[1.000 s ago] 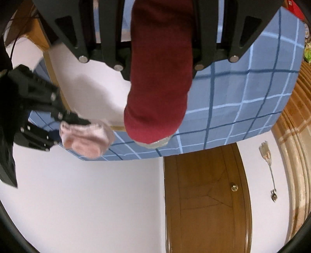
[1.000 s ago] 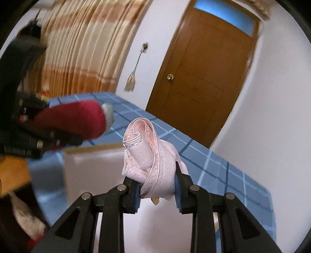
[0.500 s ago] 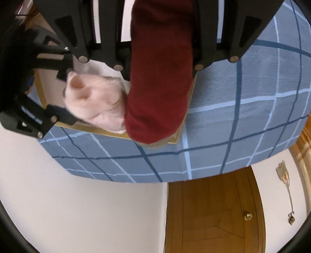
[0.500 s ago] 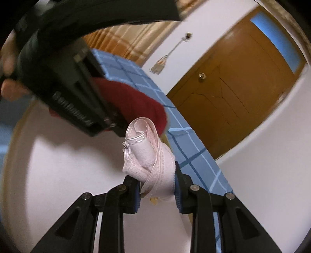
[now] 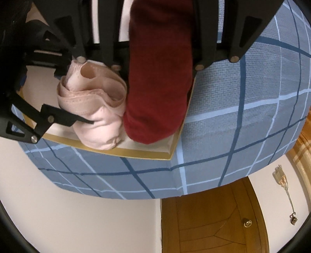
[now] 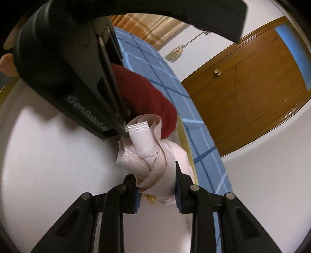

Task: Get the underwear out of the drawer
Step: 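Carry both garments over the tray and lower them onto it, then open both tools to release the garments side by side in the tray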

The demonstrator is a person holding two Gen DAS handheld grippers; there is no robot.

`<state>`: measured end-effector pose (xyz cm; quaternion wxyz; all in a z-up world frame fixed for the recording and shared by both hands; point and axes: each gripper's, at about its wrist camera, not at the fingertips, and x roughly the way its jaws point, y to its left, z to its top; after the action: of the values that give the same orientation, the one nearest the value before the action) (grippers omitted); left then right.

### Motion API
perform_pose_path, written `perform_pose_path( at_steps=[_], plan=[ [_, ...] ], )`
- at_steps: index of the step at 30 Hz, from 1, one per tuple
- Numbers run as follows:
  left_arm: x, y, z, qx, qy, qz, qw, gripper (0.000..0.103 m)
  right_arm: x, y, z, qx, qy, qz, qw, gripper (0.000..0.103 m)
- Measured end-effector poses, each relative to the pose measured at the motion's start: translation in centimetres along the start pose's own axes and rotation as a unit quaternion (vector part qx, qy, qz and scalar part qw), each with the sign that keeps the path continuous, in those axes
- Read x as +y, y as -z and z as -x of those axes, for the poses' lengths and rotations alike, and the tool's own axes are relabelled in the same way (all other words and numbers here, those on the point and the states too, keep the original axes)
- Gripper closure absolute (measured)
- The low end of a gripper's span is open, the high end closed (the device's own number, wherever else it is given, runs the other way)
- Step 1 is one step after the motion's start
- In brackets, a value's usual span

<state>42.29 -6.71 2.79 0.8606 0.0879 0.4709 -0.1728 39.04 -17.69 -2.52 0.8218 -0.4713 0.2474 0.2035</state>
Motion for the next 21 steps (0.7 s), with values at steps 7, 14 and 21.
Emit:
perform_pose_path(
  at_steps=[7,14,21],
  plan=[
    [-0.2,0.1,0.7,-0.003,0.002,0.006,1.0000,0.044,-1.4,0.5,0.7,0.026,-0.028,-0.047,0.998,0.046],
    [-0.4,0.8,4.6,-0.060,-0.044,0.008,0.9972,0.021,-2.6,1.2,4.2,0.018,-0.015,-0.093,0.995,0.038],
    [-1.1,3.3,7.7,-0.077,-0.060,-0.007,0.9952,0.021,-2.7,1.9,6.6,0.022,-0.007,-0.148,0.989,0.038]
  ],
)
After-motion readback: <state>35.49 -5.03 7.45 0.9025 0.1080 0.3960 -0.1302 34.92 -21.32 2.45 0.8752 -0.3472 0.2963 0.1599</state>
